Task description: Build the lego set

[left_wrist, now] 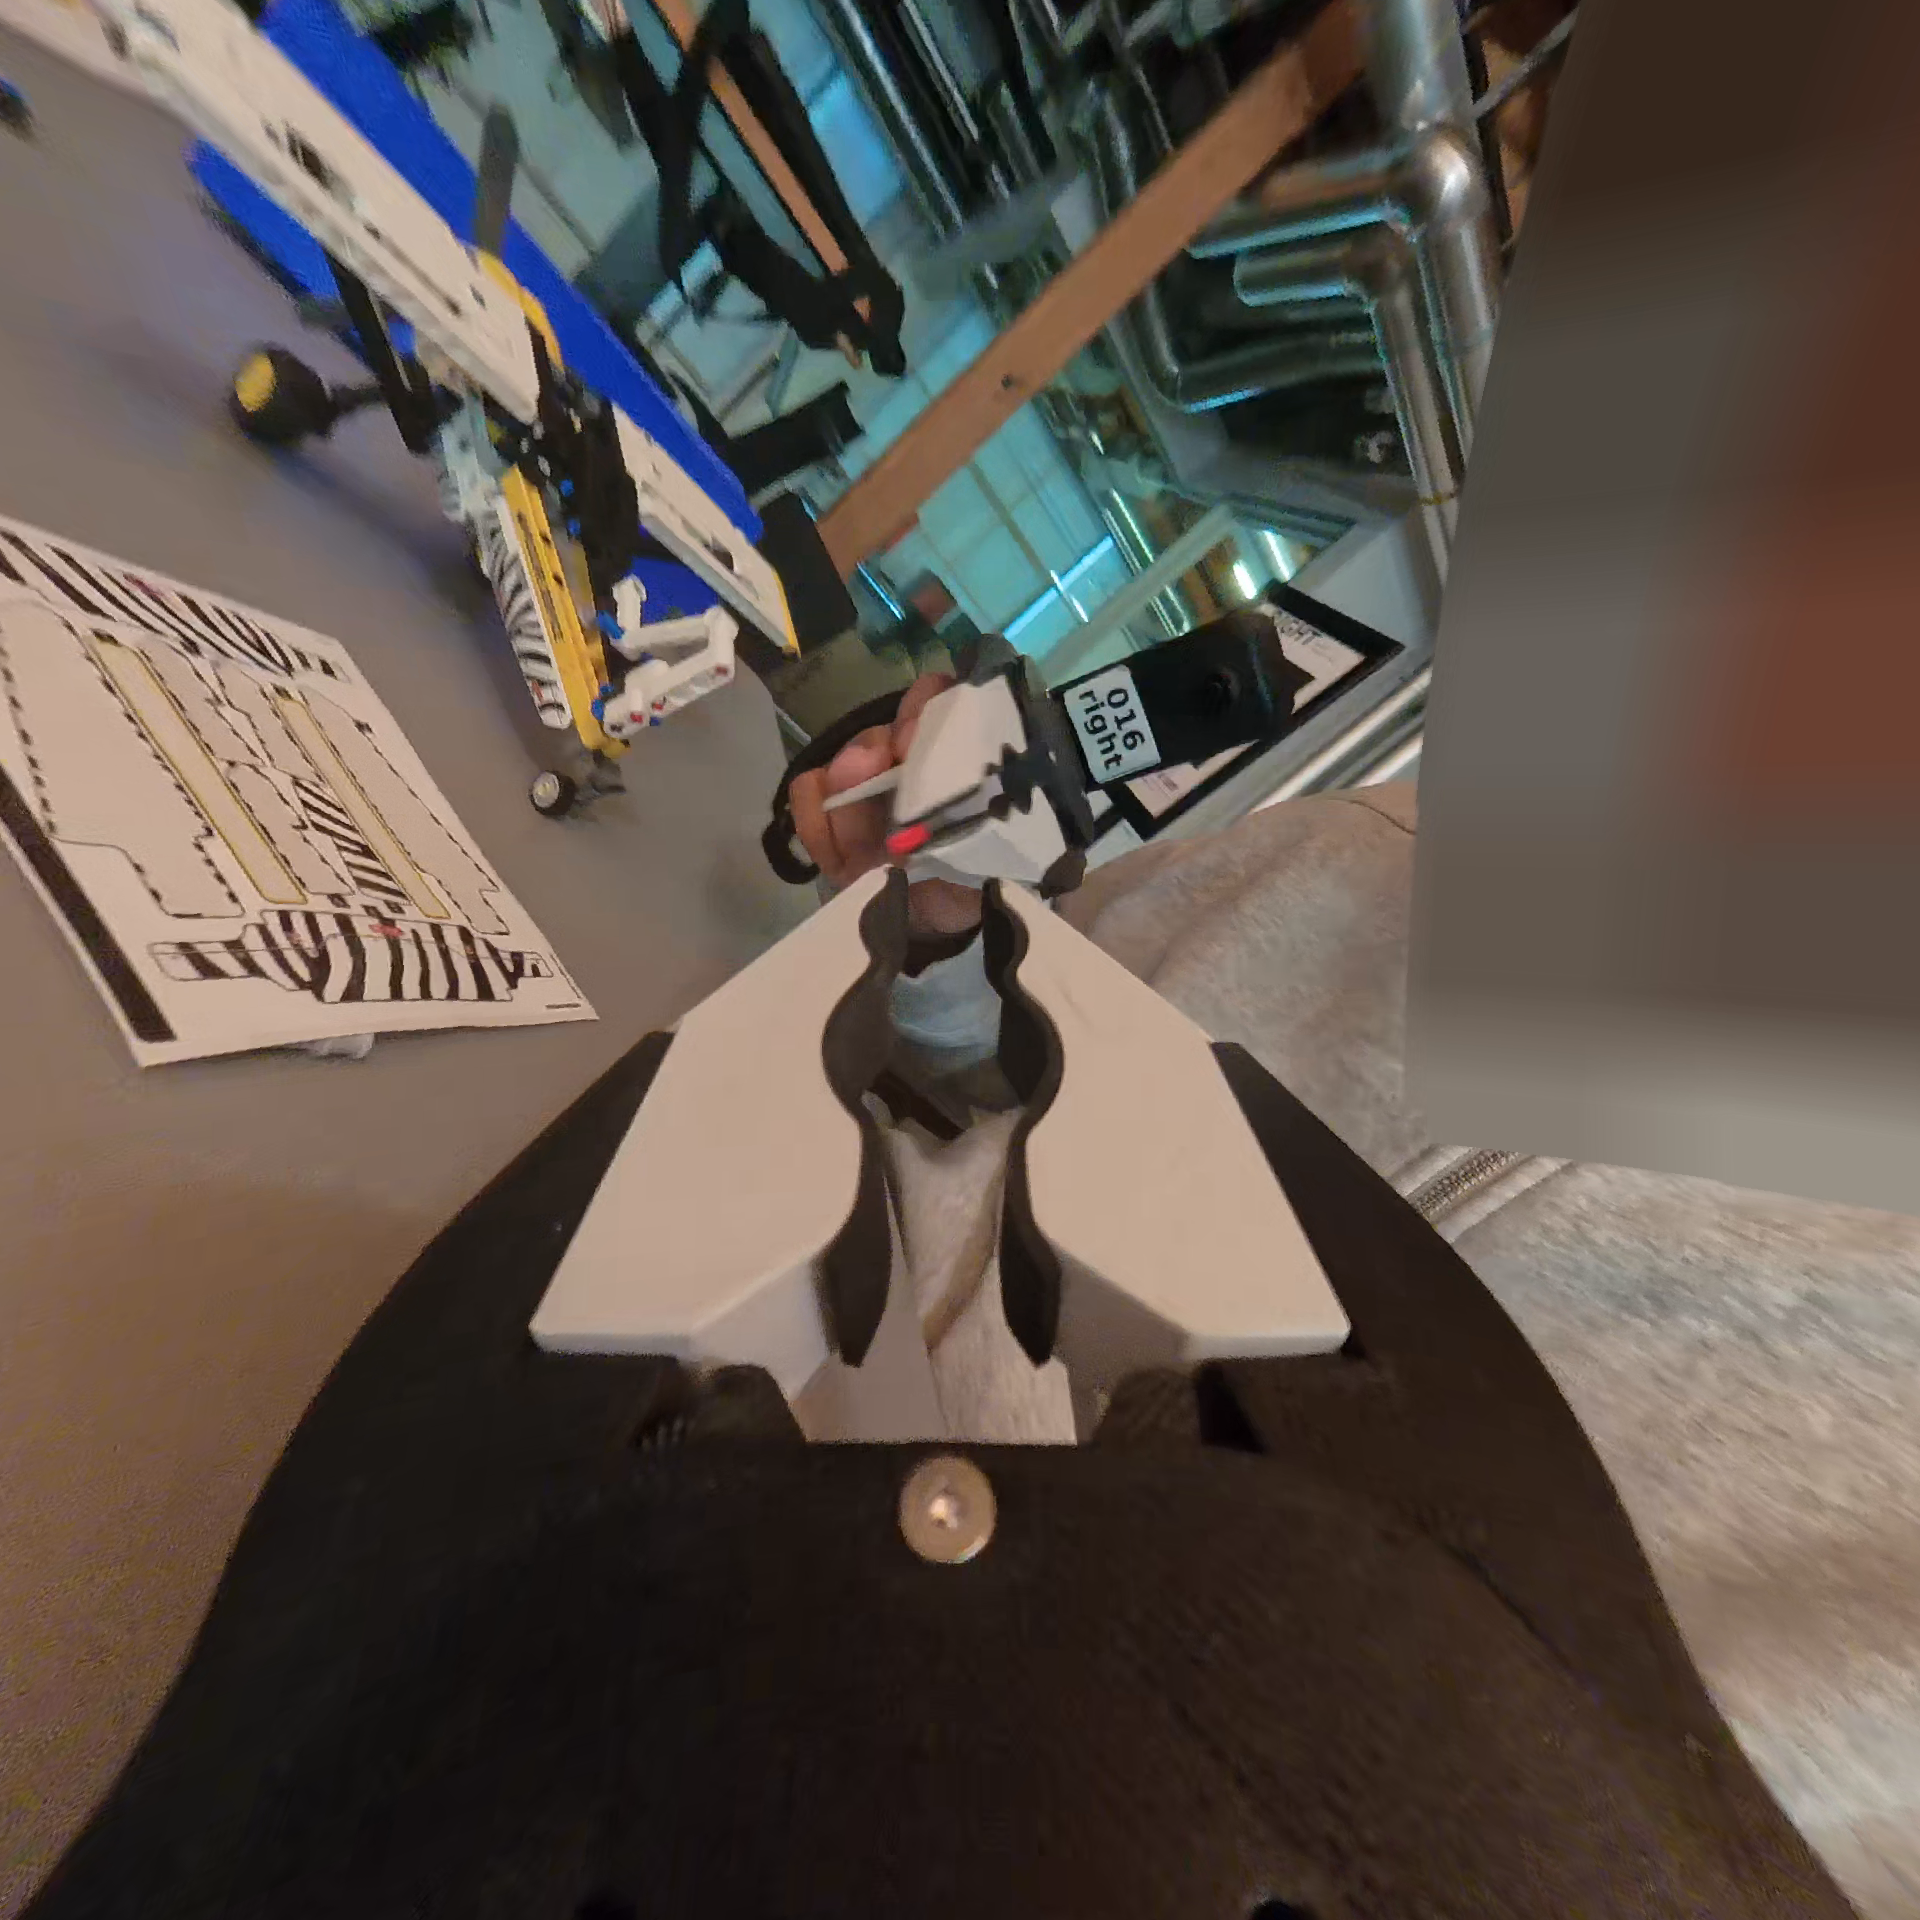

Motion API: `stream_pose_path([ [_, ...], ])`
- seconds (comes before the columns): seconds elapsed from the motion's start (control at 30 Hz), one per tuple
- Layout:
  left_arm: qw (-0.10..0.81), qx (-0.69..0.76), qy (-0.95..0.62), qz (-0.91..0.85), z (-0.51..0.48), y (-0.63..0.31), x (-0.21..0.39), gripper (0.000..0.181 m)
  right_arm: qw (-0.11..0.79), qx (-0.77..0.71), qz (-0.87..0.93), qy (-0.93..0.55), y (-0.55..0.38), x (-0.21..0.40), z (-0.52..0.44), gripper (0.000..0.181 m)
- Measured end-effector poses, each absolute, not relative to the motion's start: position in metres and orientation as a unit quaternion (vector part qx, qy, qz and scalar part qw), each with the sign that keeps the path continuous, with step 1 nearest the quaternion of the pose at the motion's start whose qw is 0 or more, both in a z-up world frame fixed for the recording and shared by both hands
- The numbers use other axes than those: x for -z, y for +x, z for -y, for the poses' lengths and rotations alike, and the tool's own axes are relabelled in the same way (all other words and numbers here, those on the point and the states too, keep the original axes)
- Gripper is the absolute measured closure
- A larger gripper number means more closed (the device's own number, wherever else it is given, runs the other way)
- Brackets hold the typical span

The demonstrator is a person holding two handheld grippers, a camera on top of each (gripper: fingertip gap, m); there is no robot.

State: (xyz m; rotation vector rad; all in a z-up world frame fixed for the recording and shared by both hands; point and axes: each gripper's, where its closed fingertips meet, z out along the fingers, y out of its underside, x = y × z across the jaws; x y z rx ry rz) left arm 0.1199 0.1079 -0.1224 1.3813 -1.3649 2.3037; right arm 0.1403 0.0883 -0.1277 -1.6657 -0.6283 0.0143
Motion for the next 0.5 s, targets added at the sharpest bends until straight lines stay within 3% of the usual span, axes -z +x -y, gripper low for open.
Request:
stream_pose_path([
  [0.27, -0.147, -0.76, 0.472, 0.422, -0.141, 0.07, 0.121, 0.176, 0.343, -0.064, 0.262, -0.9, 0.142, 0.193, -0.067, 0.179],
  [0.5, -0.114, -0.816, 0.451, 0.344, -0.159, 0.061, 0.111, 0.17, 0.19, -0.052, 0.283, -0.939, 0.126, 0.209, -0.064, 0.179],
])
